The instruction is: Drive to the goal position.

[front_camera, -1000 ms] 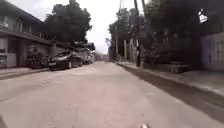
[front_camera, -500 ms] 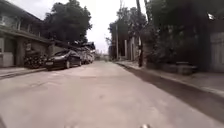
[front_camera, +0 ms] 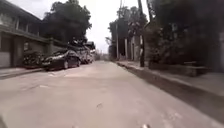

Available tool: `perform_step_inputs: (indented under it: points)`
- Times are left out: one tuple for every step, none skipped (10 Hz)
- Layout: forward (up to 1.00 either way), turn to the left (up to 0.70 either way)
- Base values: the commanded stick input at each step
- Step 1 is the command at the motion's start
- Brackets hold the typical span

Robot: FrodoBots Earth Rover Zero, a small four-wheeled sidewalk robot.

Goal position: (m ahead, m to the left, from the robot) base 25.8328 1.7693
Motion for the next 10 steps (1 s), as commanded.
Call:
perform_step_inputs:
  points:
    - [0.7,0.0]
    - [0.7,0.0]
    - [0.7,0.0]
    - [0.7,0.0]
    - [0.7,0.0]
    - [0.7,0.0]
    - [0.7,0.0]
    - [0.7,0.0]
    - [0.7,0.0]
    - [0.7,0.0]
